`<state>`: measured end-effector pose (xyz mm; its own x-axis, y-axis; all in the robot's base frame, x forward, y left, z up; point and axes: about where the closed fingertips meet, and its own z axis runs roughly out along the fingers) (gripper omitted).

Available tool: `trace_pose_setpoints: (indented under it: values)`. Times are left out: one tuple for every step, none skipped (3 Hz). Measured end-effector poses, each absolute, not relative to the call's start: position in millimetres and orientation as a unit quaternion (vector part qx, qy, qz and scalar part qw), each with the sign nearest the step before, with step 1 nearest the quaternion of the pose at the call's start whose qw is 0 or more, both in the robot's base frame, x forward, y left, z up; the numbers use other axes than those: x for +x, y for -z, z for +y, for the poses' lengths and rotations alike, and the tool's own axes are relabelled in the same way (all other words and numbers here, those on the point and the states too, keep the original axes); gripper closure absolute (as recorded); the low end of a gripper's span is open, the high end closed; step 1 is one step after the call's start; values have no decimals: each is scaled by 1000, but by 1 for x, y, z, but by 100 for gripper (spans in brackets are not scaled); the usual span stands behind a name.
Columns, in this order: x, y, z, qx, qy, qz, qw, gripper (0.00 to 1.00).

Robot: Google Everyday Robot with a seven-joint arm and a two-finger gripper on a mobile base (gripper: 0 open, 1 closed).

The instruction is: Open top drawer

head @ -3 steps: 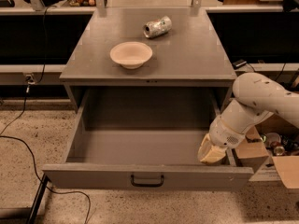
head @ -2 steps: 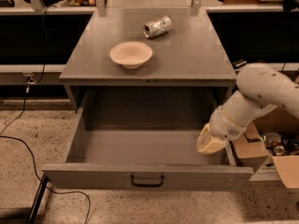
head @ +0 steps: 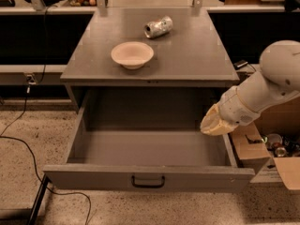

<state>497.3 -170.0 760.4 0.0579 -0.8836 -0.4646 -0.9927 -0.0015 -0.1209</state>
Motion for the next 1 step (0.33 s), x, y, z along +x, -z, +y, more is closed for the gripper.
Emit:
trace_pose_setpoints:
  values:
    - [497,-762,-169,-697,-128,672,214,58]
